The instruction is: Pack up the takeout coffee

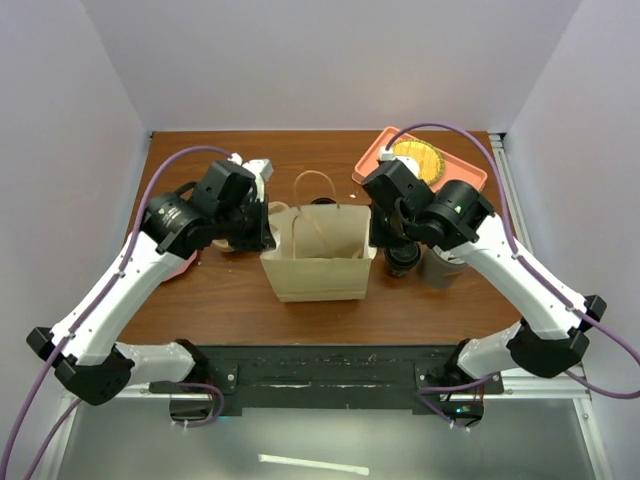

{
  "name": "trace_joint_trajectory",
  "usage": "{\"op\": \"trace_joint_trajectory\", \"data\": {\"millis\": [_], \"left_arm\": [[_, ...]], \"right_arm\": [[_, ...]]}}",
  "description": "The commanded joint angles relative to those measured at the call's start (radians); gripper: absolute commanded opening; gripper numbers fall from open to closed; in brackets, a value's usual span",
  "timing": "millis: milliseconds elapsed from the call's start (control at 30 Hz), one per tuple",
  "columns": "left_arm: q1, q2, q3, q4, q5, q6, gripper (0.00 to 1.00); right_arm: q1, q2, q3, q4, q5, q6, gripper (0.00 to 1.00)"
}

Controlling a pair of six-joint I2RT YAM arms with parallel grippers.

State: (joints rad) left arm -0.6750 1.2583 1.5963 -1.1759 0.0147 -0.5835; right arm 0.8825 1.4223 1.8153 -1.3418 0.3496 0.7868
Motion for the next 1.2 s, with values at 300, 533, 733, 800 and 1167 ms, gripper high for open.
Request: {"op": "trace_joint_trajectory", "data": {"millis": [300, 533, 733, 800, 1167], "left_arm": [[-0.003, -0.051, -0.035, 0.010, -0.019, -0.084, 0.00], [-0.005, 0.016, 0.107, -0.015, 0.015, -0.072, 0.00], [-0.012, 0.020, 0.110, -0.024, 0.022, -0.076, 0.00], [-0.006, -0.040, -0.036, 0.047, 0.066, -0.093, 0.00], [-0.006, 0.038, 0.070, 0.013, 0.051, -0.062, 0.00]], "right_arm": [[-0.002, -0.006, 0.032, -0.025, -0.055, 0.000, 0.00], [-0.002, -0.045, -0.072, 0.086, -0.020, -0.060, 0.00], [-0.002, -0.046, 0.006, 0.032, -0.003, -0.046, 0.00], [-0.005, -0.114, -0.124, 0.113, -0.035, -0.040, 0.00], [-0.008, -0.042, -0.063, 0.119, -0.040, -0.098, 0.00]]}}
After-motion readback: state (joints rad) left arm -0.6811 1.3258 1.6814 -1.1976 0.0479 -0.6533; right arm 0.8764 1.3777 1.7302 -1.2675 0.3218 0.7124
